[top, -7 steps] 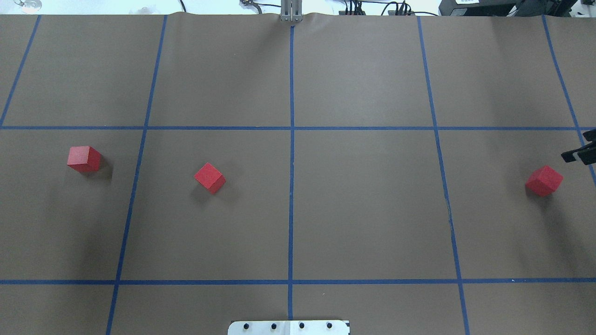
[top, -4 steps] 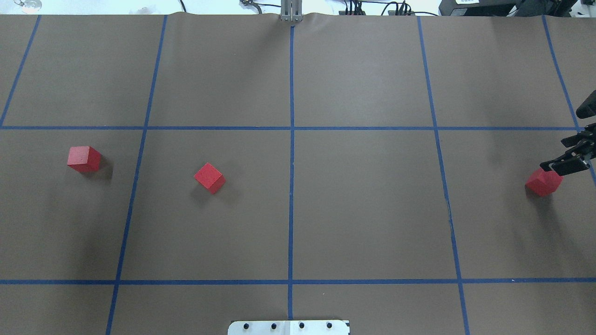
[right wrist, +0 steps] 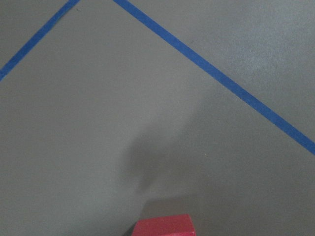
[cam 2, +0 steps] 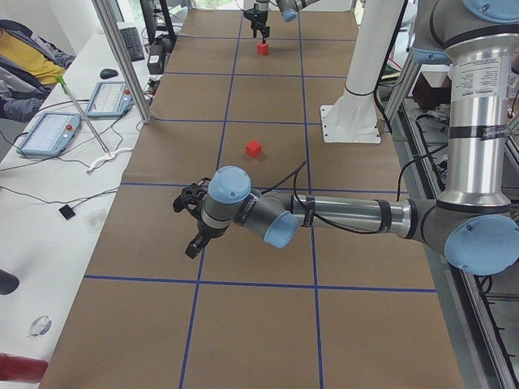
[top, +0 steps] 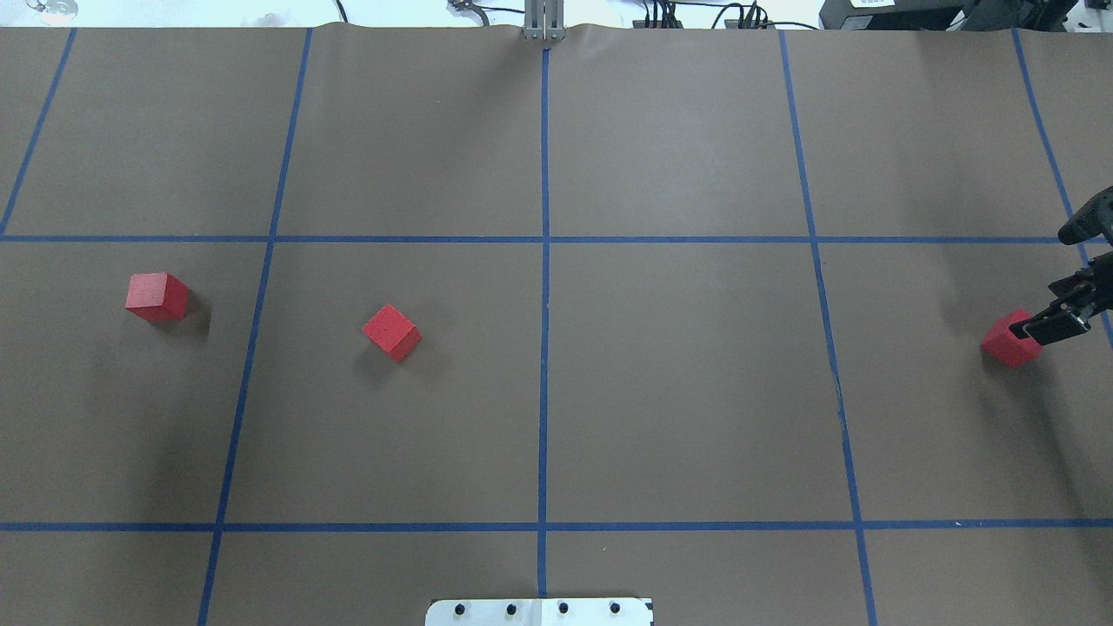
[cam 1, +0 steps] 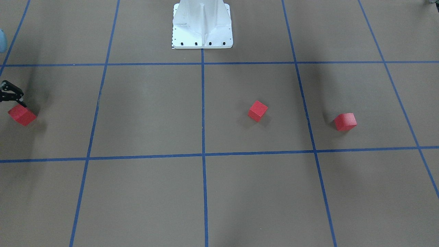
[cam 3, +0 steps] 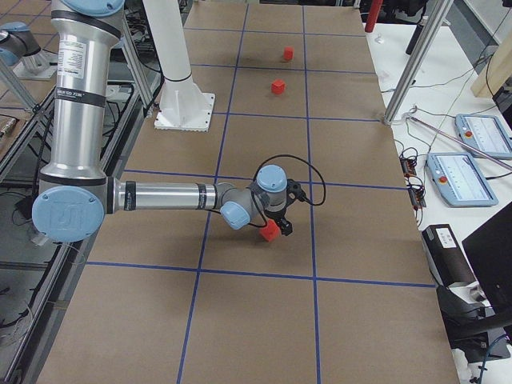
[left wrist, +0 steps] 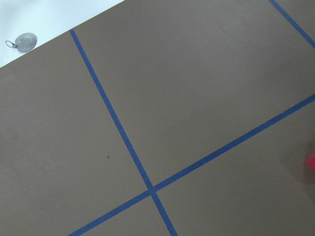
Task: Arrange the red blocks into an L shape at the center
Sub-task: 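Lower the right gripper onto the red cube farthest from the left arm and grasp it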
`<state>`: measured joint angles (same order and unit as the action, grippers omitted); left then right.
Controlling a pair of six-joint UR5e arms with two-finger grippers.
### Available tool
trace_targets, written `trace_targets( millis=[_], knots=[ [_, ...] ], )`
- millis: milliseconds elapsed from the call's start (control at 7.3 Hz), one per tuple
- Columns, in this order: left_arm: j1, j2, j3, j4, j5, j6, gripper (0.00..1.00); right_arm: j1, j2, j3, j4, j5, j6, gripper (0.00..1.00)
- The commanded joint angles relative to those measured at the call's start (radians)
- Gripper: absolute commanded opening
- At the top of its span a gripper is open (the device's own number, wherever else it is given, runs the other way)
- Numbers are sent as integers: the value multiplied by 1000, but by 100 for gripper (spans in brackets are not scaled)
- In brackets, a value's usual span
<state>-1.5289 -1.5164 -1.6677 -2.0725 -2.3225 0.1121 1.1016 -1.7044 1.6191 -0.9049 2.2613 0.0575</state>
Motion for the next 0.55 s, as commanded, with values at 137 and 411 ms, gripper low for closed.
trace_targets(
  millis=[137,411],
  knots=[
    [0,1,0,-3,0,0,100,-23,2,-33,-2,6,13,99],
    [0,1,0,-4,0,0,100,-46,2,-34,-9,-5,13,99]
  ],
)
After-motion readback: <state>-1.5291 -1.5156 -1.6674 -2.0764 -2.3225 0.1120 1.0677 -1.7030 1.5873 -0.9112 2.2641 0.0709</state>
